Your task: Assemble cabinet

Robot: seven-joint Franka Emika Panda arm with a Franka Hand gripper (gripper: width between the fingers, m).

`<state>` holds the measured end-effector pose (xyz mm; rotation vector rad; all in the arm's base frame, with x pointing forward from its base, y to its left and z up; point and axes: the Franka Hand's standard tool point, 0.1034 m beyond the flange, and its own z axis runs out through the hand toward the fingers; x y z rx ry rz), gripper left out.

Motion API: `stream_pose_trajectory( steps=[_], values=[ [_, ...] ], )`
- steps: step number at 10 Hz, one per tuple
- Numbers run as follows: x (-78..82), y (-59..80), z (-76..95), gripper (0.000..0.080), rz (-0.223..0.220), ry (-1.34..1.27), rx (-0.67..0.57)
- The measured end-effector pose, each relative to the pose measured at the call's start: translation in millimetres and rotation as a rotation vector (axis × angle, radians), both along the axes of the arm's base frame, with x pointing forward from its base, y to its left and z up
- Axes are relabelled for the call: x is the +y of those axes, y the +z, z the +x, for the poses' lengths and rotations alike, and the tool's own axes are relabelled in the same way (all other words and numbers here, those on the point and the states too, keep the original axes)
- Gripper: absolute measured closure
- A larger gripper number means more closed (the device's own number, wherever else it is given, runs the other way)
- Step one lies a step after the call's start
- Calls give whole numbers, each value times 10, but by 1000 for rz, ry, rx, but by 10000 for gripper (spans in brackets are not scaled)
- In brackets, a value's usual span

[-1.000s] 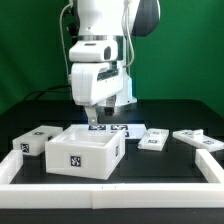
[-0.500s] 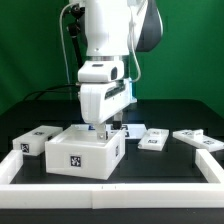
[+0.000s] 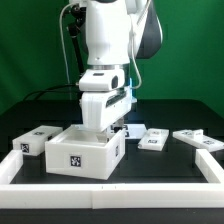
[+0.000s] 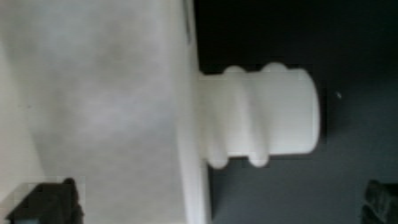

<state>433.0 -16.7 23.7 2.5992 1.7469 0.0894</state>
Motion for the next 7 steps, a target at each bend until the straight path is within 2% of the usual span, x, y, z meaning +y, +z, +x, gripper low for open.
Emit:
stream_pose_trajectory(
  steps=[1,2,3,4,5,6,7],
  values=[
    [-5,-13,-10,91,0,-1,3],
    [-7,-14,-11,273,0,-2,3],
    [-7,-14,-12,411,0,-2,3],
    [-8,-14,-12,411,0,-2,3],
    [-8,-15,-12,621,0,-2,4],
    [-8,-15,-12,621,0,-2,4],
    [-9,-15,-13,747,1,-3,4]
  ],
)
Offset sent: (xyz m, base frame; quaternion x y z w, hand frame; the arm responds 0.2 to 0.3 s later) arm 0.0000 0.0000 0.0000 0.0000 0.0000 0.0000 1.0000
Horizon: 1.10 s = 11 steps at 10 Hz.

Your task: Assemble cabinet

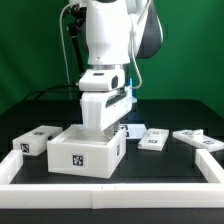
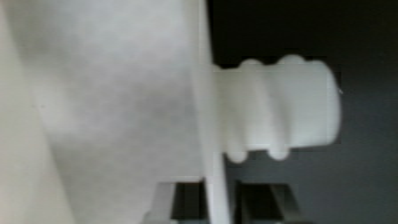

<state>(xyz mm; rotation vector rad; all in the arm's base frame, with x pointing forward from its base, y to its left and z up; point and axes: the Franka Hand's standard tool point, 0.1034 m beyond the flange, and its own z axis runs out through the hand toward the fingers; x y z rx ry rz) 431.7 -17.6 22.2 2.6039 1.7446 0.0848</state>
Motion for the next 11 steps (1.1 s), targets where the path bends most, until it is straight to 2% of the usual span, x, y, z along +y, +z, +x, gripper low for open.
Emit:
stream_pose_trajectory(
  steps=[6,8,9,11],
  values=[
    [-2,0,0,765,0,0,0],
    [-70,-1,9,765,-10,160,3],
    [-77,-2,55,765,-11,211,30],
    [-63,1,255,765,-17,352,34]
  ],
)
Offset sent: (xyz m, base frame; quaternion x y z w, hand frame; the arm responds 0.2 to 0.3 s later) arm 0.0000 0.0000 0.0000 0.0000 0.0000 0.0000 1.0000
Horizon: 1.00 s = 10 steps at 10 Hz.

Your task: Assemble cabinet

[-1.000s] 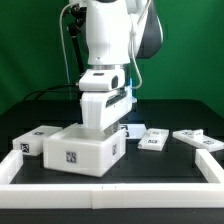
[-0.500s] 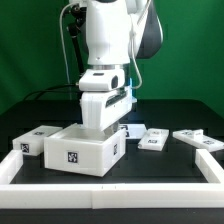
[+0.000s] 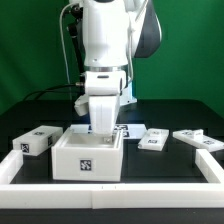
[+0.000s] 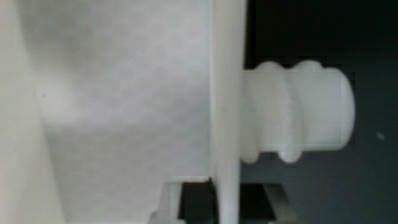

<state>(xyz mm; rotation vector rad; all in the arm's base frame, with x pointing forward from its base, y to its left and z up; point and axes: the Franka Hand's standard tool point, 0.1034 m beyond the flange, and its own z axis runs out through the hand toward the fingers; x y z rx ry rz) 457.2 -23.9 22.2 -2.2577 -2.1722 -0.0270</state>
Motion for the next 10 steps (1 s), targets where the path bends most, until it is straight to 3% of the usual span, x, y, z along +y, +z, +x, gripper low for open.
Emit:
stream_pose_trajectory(
  steps=[6,10],
  values=[
    [44,1,37,765,0,12,-6],
    [619,3,230,765,16,52,0]
  ],
)
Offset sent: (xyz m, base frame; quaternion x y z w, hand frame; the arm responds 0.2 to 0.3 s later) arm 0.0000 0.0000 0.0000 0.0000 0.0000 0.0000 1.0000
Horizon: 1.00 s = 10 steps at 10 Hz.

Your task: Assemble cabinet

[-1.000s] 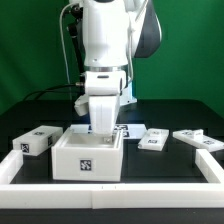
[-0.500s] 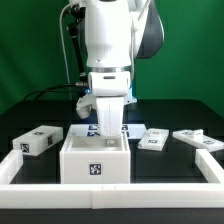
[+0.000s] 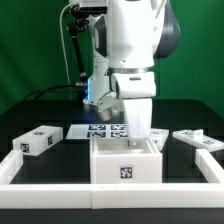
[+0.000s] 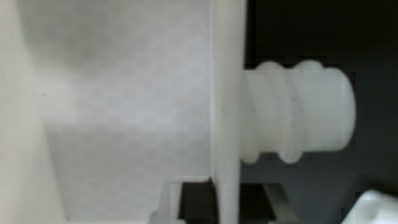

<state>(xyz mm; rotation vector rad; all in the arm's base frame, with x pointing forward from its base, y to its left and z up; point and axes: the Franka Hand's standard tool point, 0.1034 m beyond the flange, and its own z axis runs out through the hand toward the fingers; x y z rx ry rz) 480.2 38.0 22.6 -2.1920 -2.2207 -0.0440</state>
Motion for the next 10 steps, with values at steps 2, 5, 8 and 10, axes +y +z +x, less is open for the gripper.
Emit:
stream_pose_trajectory(
  steps=[2,5,8,10],
  values=[
    [245,3,132,765,6,10,5],
    [544,16,307,765,14,-23,4],
    [786,25,414,765,19,-41,10],
    [782,27,418,765,17,-46,16]
  ],
)
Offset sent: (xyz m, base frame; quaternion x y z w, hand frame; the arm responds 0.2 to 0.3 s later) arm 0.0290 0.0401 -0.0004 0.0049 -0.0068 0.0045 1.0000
